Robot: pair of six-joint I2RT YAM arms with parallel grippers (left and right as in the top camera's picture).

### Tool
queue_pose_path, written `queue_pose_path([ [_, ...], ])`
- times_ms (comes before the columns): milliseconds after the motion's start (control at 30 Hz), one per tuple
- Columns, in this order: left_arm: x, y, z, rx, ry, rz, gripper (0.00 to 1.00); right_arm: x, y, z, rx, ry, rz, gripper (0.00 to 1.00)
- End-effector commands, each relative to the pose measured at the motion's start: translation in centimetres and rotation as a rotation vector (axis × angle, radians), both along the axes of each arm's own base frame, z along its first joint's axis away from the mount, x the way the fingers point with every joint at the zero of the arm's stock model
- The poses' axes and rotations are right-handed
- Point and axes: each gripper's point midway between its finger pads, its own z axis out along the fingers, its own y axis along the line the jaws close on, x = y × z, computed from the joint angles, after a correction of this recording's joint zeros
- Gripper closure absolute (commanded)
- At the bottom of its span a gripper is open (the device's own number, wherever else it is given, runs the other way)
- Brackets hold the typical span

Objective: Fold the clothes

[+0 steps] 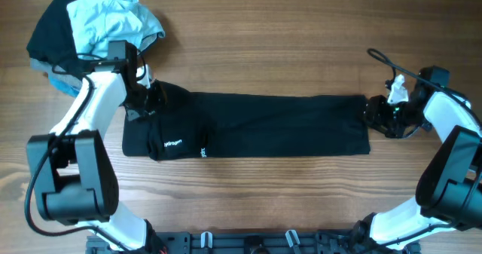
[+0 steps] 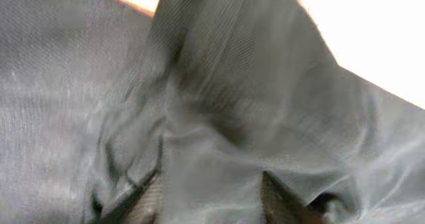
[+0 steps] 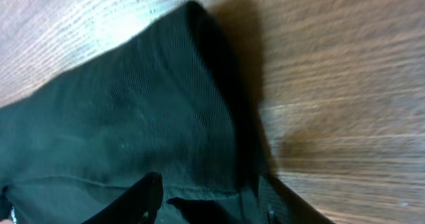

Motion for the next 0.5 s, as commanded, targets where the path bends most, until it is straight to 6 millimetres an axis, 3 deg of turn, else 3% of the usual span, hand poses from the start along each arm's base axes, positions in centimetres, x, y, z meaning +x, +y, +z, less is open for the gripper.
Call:
queue_pose_path([
  [0,1.7,0.4,0.4,0.008,-0.069,-0.003,0.76,-2.0,-0.8,-2.2,-0.062,0.117,-0.128,0.77],
  [33,1.9,0.6,0.3,0.014,-0.071,-0.002,0.81,-1.3,-1.0,-2.1,-0.068,0.091,-0.133,0.83],
  [67,1.9,0.6,0.1,0.019,-0.069,-0.001,0.85,-0.7,-1.3,-2.0,-0.075,0.064,-0.135,0.96],
  [200,1.8,0.7,0.0,0.022,-0.063,-0.001,0.87,1.8,-4.4,0.1,-0.131,-0.009,-0.185,0.96],
  [233,1.8,0.7,0.0,0.021,-0.062,-0.001,0.8,2.3,-4.7,1.2,-0.114,-0.026,-0.187,0.63],
  [267,1.8,0.6,0.0,0.02,-0.062,-0.001,0.72,2.5,-4.4,1.7,-0.094,-0.038,-0.164,0.42],
  [400,1.1,-0.3,1.1,-0.027,-0.06,-0.057,0.48,2.5,-4.5,3.3,-0.102,-0.053,-0.07,0.36],
  [433,0.9,-0.3,1.7,-0.026,-0.062,-0.057,0.45,2.7,-4.7,3.5,-0.113,-0.071,-0.033,0.32],
  [467,0.8,-0.3,2.6,-0.026,-0.07,-0.058,0.44,2.8,-4.6,3.6,-0.117,-0.094,0.007,0.22],
])
